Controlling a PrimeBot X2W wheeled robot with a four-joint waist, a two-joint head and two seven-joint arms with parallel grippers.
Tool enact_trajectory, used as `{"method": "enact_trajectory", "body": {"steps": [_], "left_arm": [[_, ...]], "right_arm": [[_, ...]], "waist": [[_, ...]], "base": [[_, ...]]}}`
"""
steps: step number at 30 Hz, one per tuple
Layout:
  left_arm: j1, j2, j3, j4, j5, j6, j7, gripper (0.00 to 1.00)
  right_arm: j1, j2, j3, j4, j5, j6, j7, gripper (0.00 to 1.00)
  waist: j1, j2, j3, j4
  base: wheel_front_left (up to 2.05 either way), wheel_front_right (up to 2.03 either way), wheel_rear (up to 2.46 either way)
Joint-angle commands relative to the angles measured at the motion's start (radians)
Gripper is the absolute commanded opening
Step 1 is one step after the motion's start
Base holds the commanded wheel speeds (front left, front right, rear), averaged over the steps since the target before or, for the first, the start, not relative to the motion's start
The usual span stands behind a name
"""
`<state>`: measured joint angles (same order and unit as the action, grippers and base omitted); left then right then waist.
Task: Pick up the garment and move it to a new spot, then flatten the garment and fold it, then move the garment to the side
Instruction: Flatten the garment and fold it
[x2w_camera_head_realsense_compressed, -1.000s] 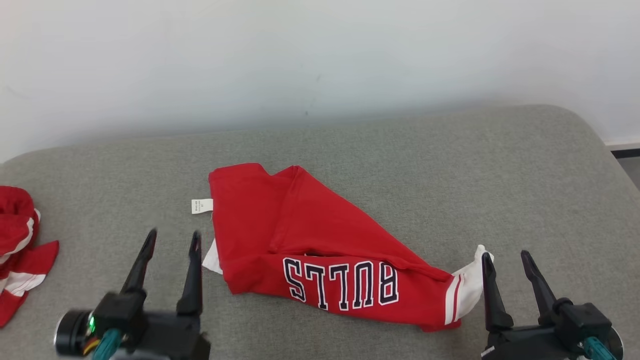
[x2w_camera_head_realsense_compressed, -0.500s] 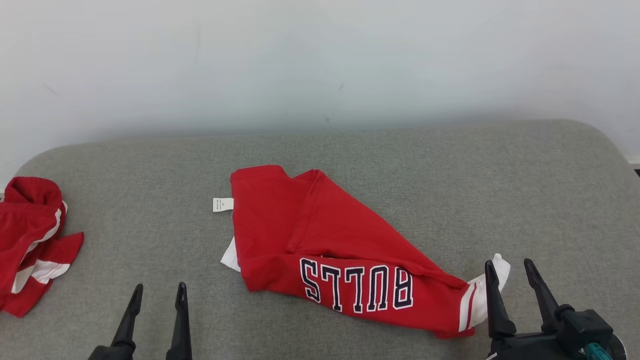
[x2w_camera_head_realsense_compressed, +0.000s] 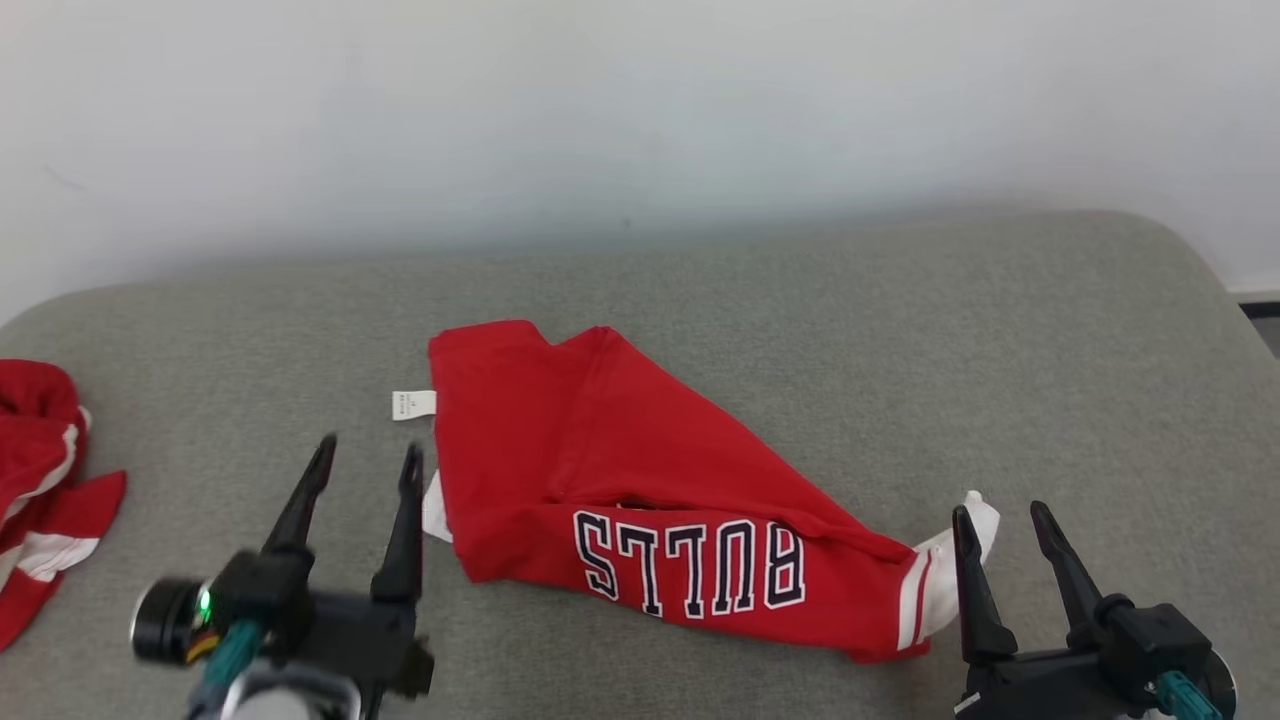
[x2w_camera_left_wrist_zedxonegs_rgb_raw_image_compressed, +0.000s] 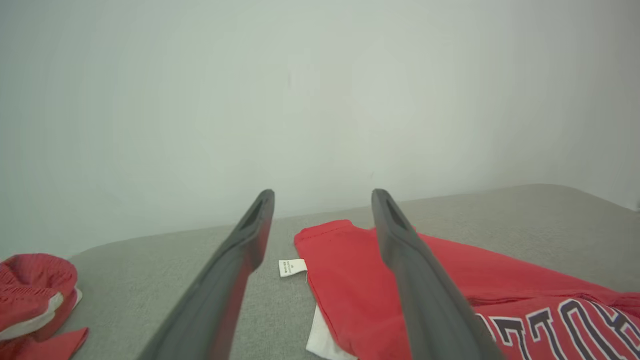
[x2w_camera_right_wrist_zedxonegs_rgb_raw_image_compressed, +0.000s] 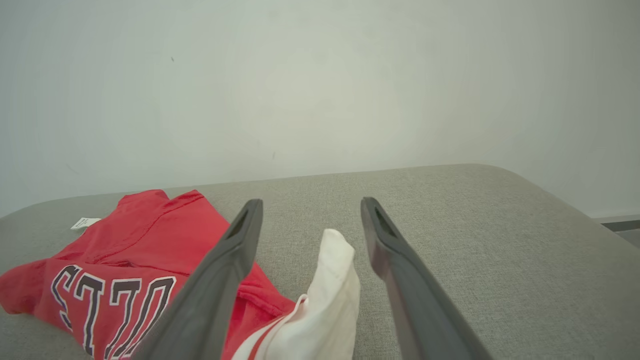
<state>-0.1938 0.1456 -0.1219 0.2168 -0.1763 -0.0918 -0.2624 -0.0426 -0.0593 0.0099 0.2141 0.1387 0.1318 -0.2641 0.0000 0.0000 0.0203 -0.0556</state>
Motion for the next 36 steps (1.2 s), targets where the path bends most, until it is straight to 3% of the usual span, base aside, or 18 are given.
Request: {"method": "enact_trajectory", "body": {"steps": [1, 14, 29, 36], "left_arm": [[-0.061, 0.006, -0.015, 0.029, 0.008, -0.012, -0.003, 1.00], [-0.388, 0.072, -0.182, 0.341, -0.030, -0.038, 0.081, 1.00], [-0.437, 0.085, -0.386, 0.539, -0.207, -0.037, 0.308, 1.00], [-0.434, 0.087, -0.429, 0.571, -0.269, -0.038, 0.358, 1.00]], "right_arm": [[-0.018, -0.003, 0.003, 0.000, 0.009, -0.002, 0.000, 1.00], [-0.061, 0.005, -0.002, -0.009, 0.028, -0.002, 0.000, 1.00], [-0.067, 0.008, -0.011, -0.007, 0.015, -0.002, 0.000, 1.00], [-0.065, 0.009, -0.001, -0.005, 0.006, -0.002, 0.000, 1.00]], "waist": [[0.0000, 0.0000, 0.032, -0.034], [0.0000, 0.0000, 0.135, -0.155], [0.0000, 0.0000, 0.135, -0.162], [0.0000, 0.0000, 0.121, -0.168]], "base": [[0.00, 0.00, 0.00], [0.00, 0.00, 0.00], [0.00, 0.00, 0.00], [0.00, 0.00, 0.00]]}}
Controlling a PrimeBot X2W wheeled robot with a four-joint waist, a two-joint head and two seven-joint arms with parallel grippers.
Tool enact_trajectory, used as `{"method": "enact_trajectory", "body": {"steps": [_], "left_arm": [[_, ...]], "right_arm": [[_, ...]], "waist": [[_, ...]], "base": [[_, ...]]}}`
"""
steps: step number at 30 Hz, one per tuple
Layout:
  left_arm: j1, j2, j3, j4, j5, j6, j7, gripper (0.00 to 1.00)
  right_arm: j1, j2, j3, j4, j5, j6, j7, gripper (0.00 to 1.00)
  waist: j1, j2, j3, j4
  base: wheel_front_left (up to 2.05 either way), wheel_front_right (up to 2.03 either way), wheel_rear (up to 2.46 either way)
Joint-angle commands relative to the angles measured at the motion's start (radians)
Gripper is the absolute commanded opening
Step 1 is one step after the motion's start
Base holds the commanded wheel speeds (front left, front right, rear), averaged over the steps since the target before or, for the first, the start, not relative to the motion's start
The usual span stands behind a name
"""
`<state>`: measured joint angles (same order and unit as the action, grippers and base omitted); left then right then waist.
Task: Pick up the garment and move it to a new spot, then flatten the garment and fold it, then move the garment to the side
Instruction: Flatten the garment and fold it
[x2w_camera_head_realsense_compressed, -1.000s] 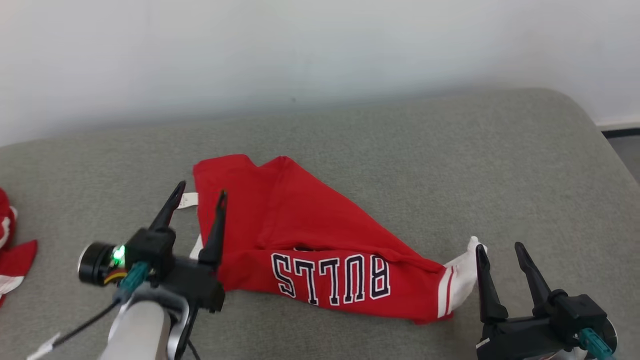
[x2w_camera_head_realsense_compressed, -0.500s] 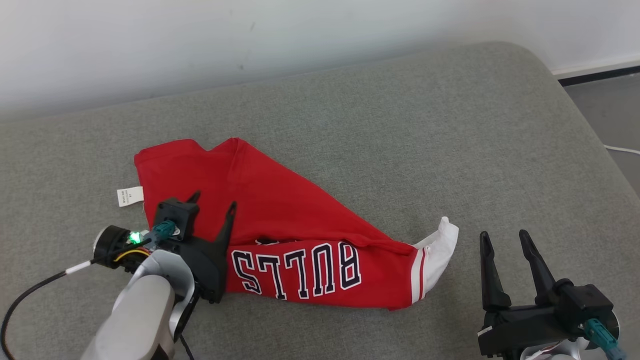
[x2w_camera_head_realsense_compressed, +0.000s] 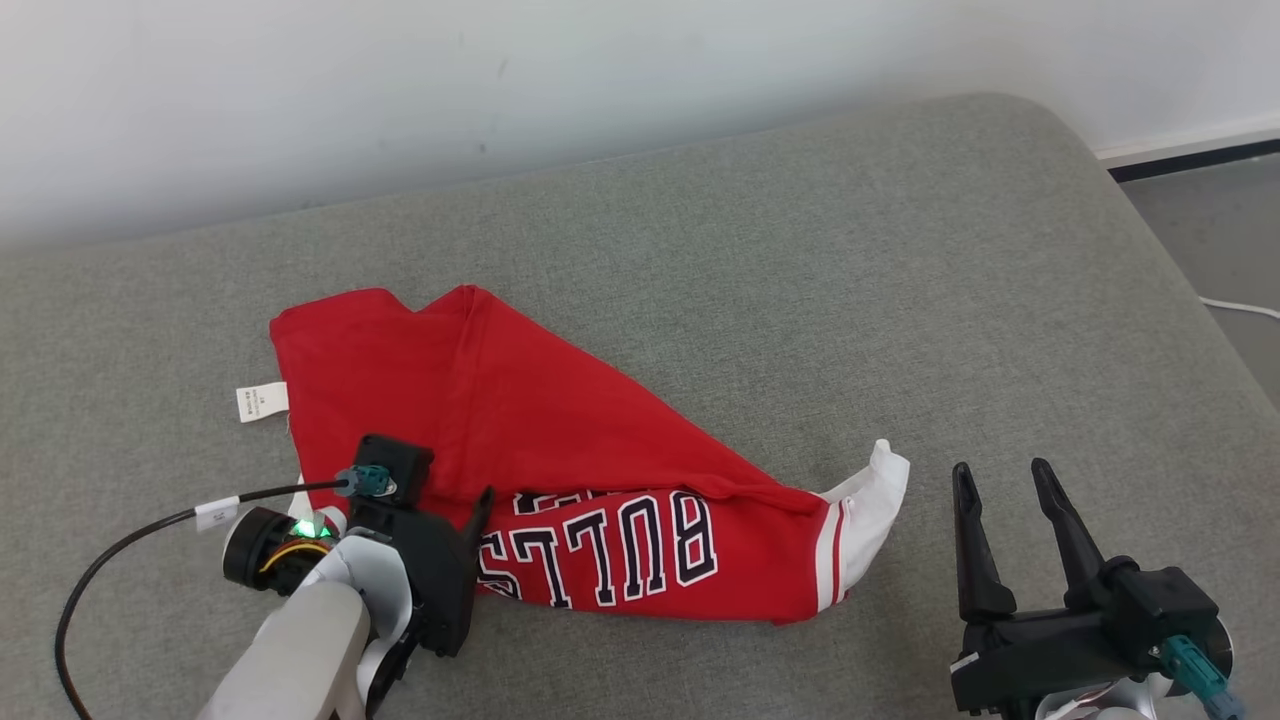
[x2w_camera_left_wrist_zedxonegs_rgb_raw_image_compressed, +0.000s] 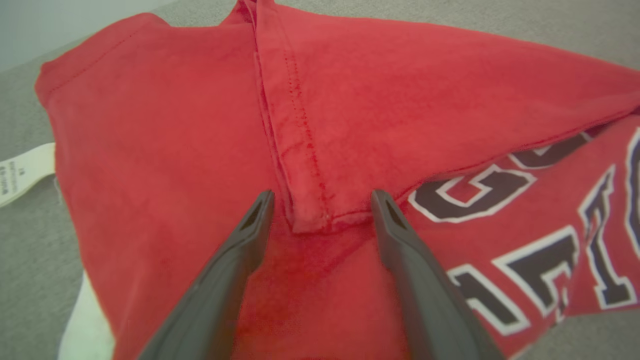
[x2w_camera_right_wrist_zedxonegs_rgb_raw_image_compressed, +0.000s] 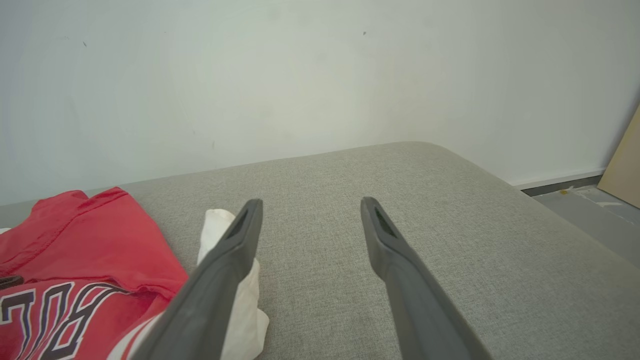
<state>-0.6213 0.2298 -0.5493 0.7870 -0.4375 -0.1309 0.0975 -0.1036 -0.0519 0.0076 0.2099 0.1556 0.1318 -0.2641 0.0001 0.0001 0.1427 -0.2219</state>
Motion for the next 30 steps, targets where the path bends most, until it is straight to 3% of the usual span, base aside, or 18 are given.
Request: {"method": "enact_trajectory", "body": {"steps": [1, 2, 6, 13, 19, 28, 30], "left_arm": [[-0.007, 0.002, -0.006, 0.004, -0.015, 0.002, 0.000, 1.00], [-0.009, 0.002, -0.009, 0.006, -0.020, 0.002, -0.001, 0.90], [-0.023, 0.004, -0.025, 0.016, -0.021, 0.002, -0.023, 0.00], [-0.072, 0.006, -0.012, 0.005, -0.016, 0.011, -0.138, 0.00], [-0.107, 0.020, 0.022, -0.061, -0.027, 0.029, -0.229, 0.00], [0.040, 0.077, 0.076, -0.261, -0.085, 0.077, -0.258, 0.00], [0.111, 0.093, 0.088, -0.337, -0.094, 0.104, -0.254, 0.00]], "right_arm": [[-0.003, 0.001, 0.002, -0.002, -0.010, -0.002, 0.000, 1.00], [-0.003, 0.001, 0.002, -0.001, -0.009, -0.002, 0.000, 1.00], [0.001, 0.001, 0.002, -0.009, -0.013, -0.002, 0.000, 1.00], [0.022, 0.001, -0.011, -0.007, -0.013, -0.002, 0.000, 1.00], [0.049, 0.001, -0.020, 0.000, -0.009, -0.002, 0.000, 1.00], [0.083, 0.001, -0.025, 0.000, -0.008, -0.002, 0.000, 1.00], [0.094, 0.001, -0.030, -0.002, -0.009, -0.002, 0.000, 1.00]], "waist": [[-0.0001, -0.0001, -0.002, -0.004], [-0.0001, -0.0001, -0.003, -0.006], [-0.0001, -0.0001, -0.007, -0.014], [-0.0001, -0.0001, -0.024, 0.009], [-0.0001, -0.0001, -0.070, 0.068], [-0.0001, -0.0001, -0.132, 0.167], [-0.0001, -0.0001, -0.140, 0.191]], "base": [[0.00, 0.00, 0.00], [0.00, 0.00, 0.00], [0.00, 0.00, 0.00], [0.00, 0.00, 0.00], [0.00, 0.00, 0.00], [0.00, 0.00, 0.00], [0.00, 0.00, 0.00]]}}
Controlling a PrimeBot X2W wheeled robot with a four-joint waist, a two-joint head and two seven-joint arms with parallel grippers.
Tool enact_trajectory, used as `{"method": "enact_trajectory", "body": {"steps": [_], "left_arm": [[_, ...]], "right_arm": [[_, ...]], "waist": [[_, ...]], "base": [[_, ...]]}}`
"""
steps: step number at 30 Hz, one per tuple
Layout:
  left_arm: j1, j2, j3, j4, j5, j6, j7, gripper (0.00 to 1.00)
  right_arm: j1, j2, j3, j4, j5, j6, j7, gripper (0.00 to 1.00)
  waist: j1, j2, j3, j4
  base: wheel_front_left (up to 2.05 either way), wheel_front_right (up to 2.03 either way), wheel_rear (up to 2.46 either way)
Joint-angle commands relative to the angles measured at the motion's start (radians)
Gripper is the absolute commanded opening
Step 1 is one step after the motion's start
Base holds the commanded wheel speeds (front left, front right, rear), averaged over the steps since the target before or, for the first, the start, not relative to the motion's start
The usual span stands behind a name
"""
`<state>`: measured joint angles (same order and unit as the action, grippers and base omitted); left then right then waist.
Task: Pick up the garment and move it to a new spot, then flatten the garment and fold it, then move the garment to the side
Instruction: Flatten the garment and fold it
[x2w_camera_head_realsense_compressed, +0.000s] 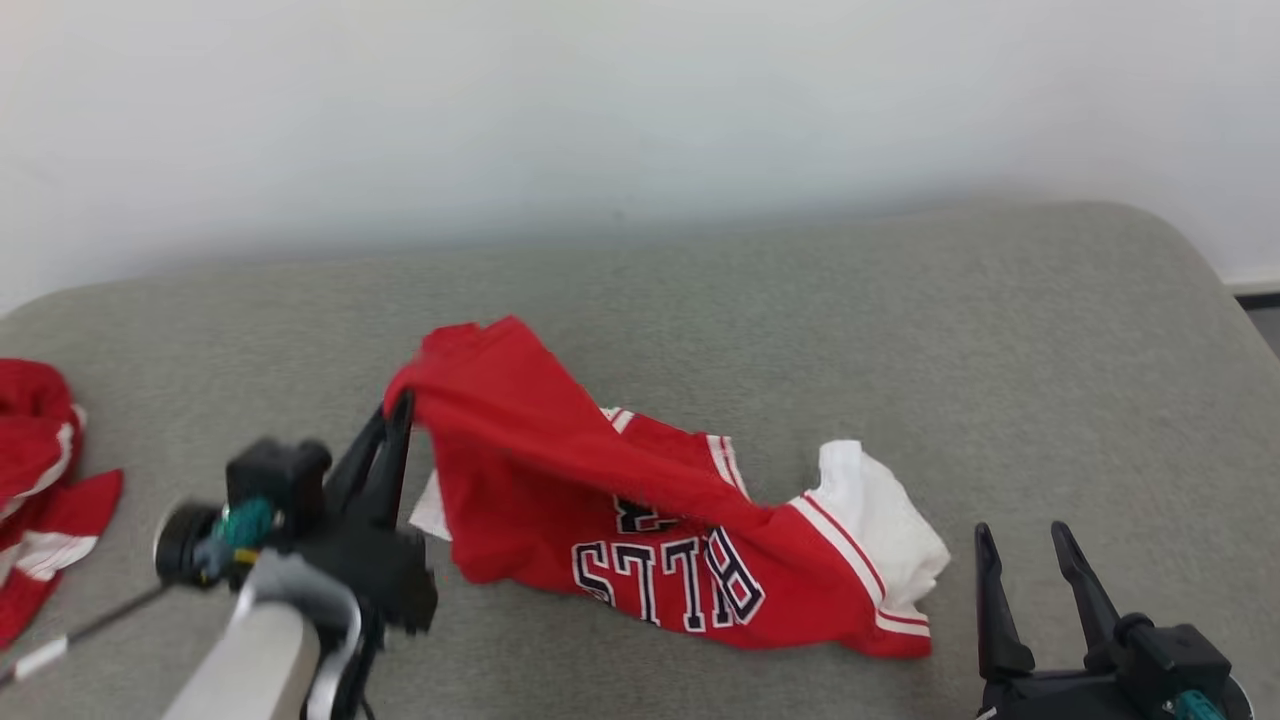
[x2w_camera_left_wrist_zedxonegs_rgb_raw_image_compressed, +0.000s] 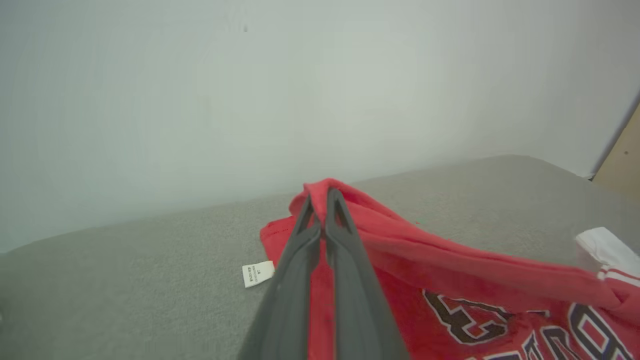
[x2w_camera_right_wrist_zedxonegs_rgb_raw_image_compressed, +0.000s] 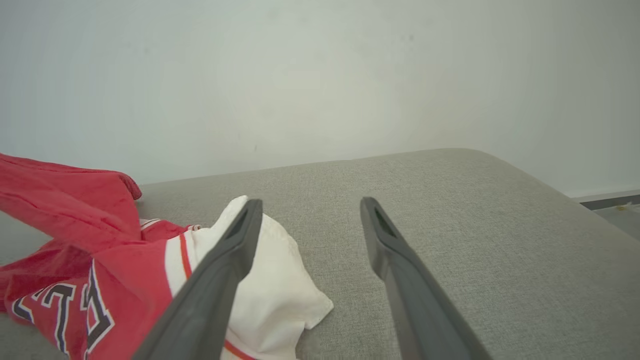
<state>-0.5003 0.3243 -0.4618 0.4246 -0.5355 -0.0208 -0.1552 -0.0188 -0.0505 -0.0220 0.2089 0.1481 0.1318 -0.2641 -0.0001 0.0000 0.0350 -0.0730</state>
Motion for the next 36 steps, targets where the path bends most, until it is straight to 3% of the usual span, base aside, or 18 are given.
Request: {"method": "enact_trajectory", "body": {"steps": [1, 7, 12, 16, 24, 25, 26, 27, 30, 36], "left_arm": [[0.033, 0.002, 0.003, -0.017, -0.004, 0.008, 0.005, 0.00], [0.308, 0.015, 0.035, -0.223, -0.068, 0.107, 0.014, 0.00], [0.478, 0.002, 0.054, -0.280, -0.111, 0.167, -0.013, 0.00], [0.550, -0.024, 0.050, -0.245, -0.132, 0.174, -0.033, 0.00], [0.526, -0.060, 0.046, -0.018, -0.131, 0.118, -0.089, 0.00], [0.521, -0.063, 0.055, -0.001, -0.128, 0.116, -0.097, 0.36], [0.517, -0.067, 0.060, 0.014, -0.122, 0.111, -0.100, 0.82], [0.514, -0.072, 0.063, 0.029, -0.116, 0.107, -0.105, 1.00], [0.488, -0.081, 0.093, 0.043, -0.095, 0.096, -0.110, 1.00], [0.511, -0.108, 0.215, -0.064, 0.009, 0.097, -0.110, 1.00]], "right_arm": [[0.012, 0.000, -0.002, -0.001, -0.002, -0.002, 0.000, 1.00], [0.019, 0.000, 0.002, -0.005, -0.003, -0.002, 0.000, 1.00], [0.011, -0.001, 0.008, -0.004, -0.009, -0.002, 0.000, 1.00], [0.011, -0.009, 0.012, -0.002, -0.008, -0.002, 0.000, 1.00], [0.006, -0.016, 0.018, 0.001, -0.008, -0.002, 0.000, 1.00], [0.007, -0.017, 0.017, 0.001, -0.008, -0.002, 0.000, 1.00], [0.008, -0.017, 0.016, 0.001, -0.008, -0.002, 0.000, 1.00], [0.008, -0.018, 0.015, 0.002, -0.008, -0.002, 0.000, 1.00], [0.010, -0.019, 0.012, 0.004, -0.006, -0.002, 0.000, 1.00], [0.006, -0.019, 0.008, 0.010, -0.002, -0.002, 0.000, 1.00]], "waist": [[0.0001, 0.0000, -0.035, 0.053], [0.0001, 0.0000, -0.038, 0.091], [0.0001, 0.0000, -0.039, 0.094], [0.0001, 0.0000, -0.041, 0.089], [0.0001, 0.0000, -0.044, 0.065], [0.0001, 0.0000, -0.044, 0.065], [0.0001, 0.0000, -0.043, 0.064], [0.0001, 0.0000, -0.043, 0.064], [0.0001, 0.0000, -0.042, 0.063], [0.0001, 0.0000, -0.040, 0.066]], "base": [[0.00, 0.00, 0.00], [0.00, 0.00, 0.00], [0.00, 0.00, 0.00], [0.00, 0.00, 0.00], [0.00, 0.00, 0.00], [0.00, 0.00, 0.00], [0.00, 0.00, 0.00], [0.00, 0.00, 0.00], [0.00, 0.00, 0.00], [0.00, 0.00, 0.00]]}}
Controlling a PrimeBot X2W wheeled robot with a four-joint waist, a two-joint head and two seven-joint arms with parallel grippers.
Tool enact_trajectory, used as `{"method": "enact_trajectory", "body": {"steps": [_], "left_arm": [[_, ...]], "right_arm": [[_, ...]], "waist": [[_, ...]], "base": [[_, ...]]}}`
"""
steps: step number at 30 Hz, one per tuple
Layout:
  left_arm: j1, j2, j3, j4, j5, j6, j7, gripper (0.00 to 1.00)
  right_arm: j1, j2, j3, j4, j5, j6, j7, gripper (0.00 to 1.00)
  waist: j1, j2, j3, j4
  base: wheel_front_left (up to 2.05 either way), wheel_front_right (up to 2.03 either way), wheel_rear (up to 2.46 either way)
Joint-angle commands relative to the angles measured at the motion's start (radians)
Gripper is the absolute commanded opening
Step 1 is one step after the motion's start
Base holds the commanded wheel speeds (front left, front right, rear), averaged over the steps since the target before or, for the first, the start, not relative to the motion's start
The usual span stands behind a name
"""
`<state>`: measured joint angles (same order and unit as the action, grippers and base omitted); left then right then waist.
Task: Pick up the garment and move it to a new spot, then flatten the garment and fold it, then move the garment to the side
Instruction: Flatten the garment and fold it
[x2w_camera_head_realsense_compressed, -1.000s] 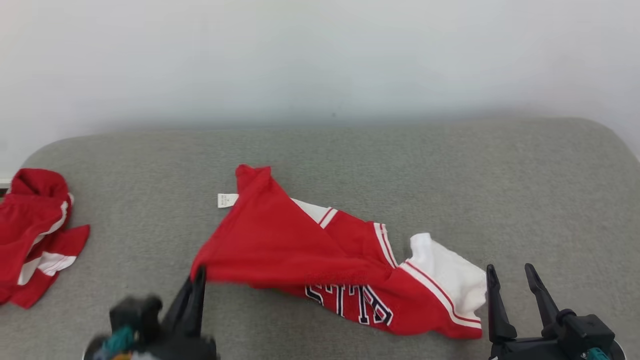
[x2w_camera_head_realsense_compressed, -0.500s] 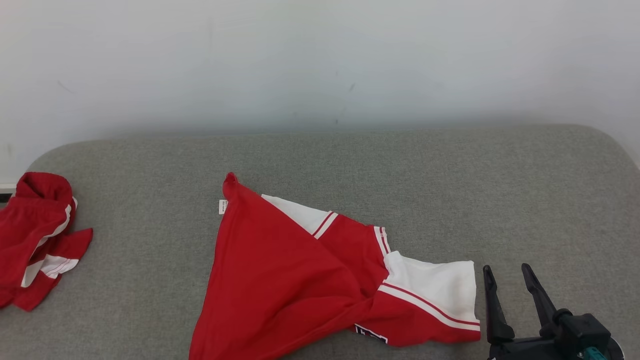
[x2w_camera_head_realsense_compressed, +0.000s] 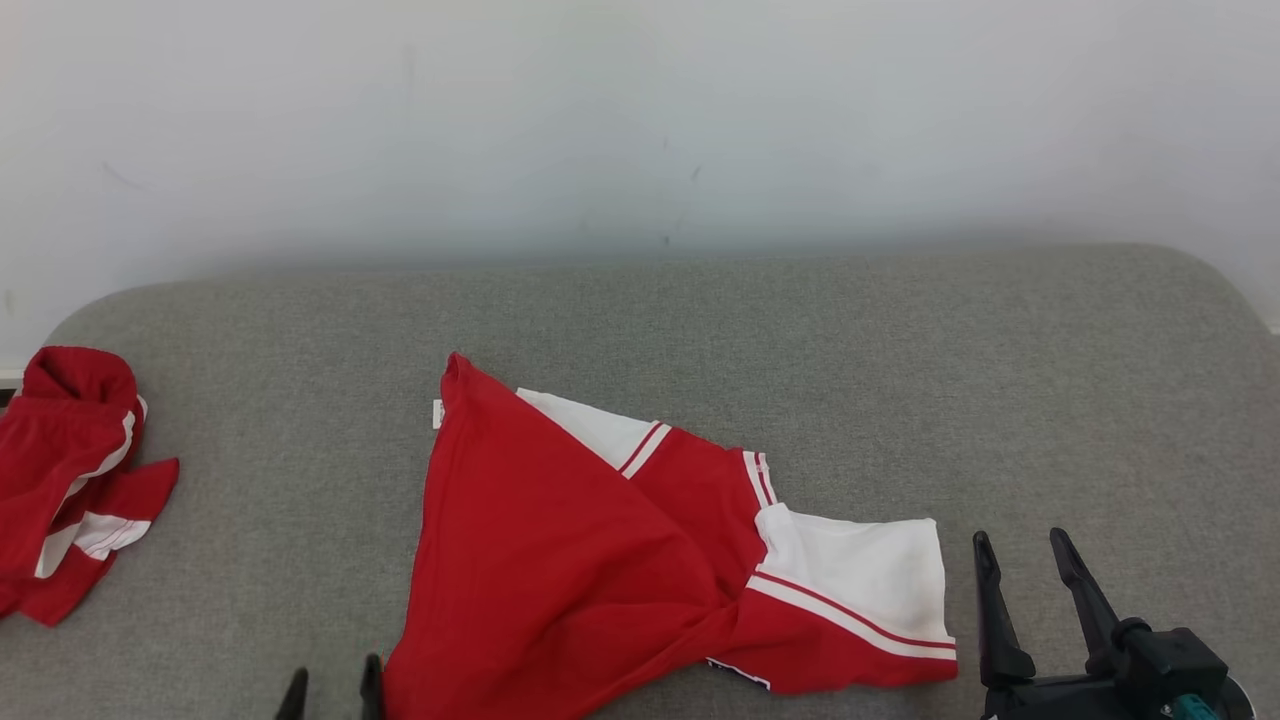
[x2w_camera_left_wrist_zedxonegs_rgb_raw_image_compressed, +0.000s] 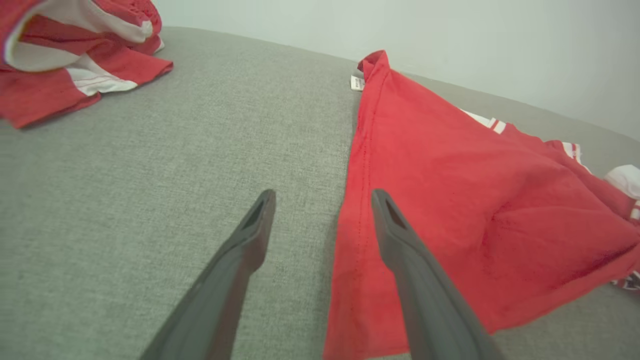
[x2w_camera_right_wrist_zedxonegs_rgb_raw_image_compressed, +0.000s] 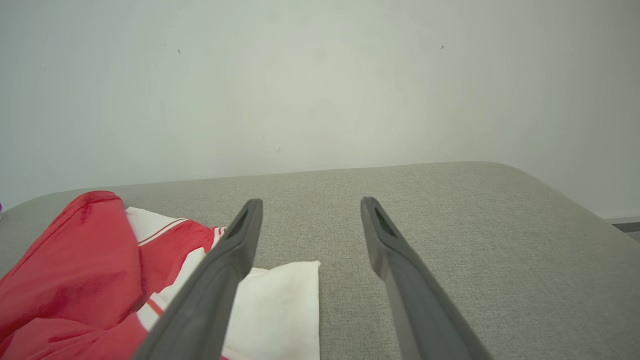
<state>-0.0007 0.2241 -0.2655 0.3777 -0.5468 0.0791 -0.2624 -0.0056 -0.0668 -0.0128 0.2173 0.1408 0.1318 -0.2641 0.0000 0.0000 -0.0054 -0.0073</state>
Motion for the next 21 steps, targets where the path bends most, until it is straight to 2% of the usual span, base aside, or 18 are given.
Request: {"method": "enact_trajectory", "body": {"steps": [1, 4, 11, 21], "left_arm": [[0.019, -0.014, 0.041, -0.041, 0.045, -0.006, -0.003, 1.00], [0.029, -0.028, 0.087, -0.088, 0.089, -0.007, -0.003, 1.00], [0.069, -0.092, 0.204, -0.225, 0.235, -0.044, -0.003, 1.00], [0.083, -0.147, 0.274, -0.248, 0.325, -0.122, -0.003, 1.00]], "right_arm": [[-0.007, -0.002, -0.001, 0.003, 0.006, -0.002, 0.000, 1.00], [-0.008, -0.002, -0.001, 0.005, 0.007, -0.002, 0.000, 1.00], [-0.007, -0.009, -0.004, 0.013, 0.011, -0.002, 0.000, 1.00], [0.010, -0.017, -0.008, 0.025, 0.013, -0.002, 0.000, 1.00]], "waist": [[0.0000, 0.0000, 0.001, 0.000], [0.0000, 0.0000, 0.001, 0.000], [0.0000, 0.0000, -0.003, -0.008], [0.0000, 0.0000, -0.019, -0.015]], "base": [[0.00, 0.00, 0.00], [0.00, 0.00, 0.00], [0.00, 0.00, 0.00], [0.00, 0.00, 0.00]]}}
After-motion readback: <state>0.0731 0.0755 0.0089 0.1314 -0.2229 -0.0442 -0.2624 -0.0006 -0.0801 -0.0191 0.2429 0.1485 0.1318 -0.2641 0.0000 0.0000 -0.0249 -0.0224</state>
